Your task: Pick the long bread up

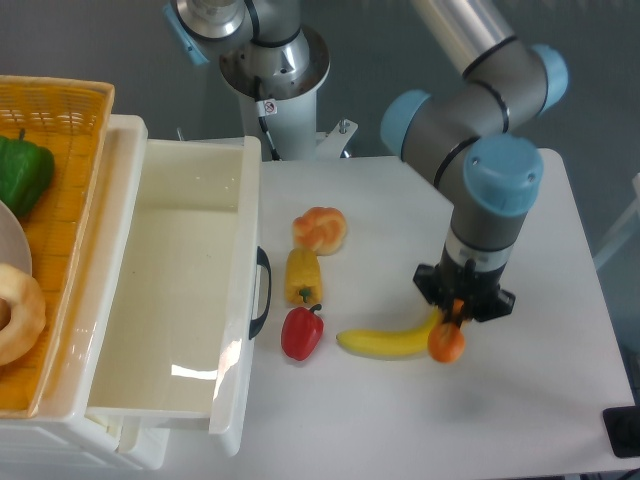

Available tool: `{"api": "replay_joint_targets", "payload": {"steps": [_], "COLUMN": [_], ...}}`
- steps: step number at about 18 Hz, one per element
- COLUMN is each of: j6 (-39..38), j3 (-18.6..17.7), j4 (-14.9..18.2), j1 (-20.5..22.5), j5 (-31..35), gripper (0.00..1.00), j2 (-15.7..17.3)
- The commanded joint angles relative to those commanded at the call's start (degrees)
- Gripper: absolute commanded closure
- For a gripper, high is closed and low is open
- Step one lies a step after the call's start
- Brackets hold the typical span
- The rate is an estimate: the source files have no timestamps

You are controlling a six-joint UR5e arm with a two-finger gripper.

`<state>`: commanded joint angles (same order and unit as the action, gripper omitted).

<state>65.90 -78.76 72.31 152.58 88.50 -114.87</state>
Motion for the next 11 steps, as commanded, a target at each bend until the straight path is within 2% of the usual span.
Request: {"api": "replay_joint_targets", "payload": {"steps": [2,5,11], "j6": [2.03,2.65,2.74], "j3": [1.06,1.15,0.89], "j4": [2.91,4.50,4.68], "j1": [0.18,0.44,0.26], "j5": [1.40,2.81,4.13], "gripper": [0.89,0.89,0.89], "j2": [0.53,0.79,0.70]}}
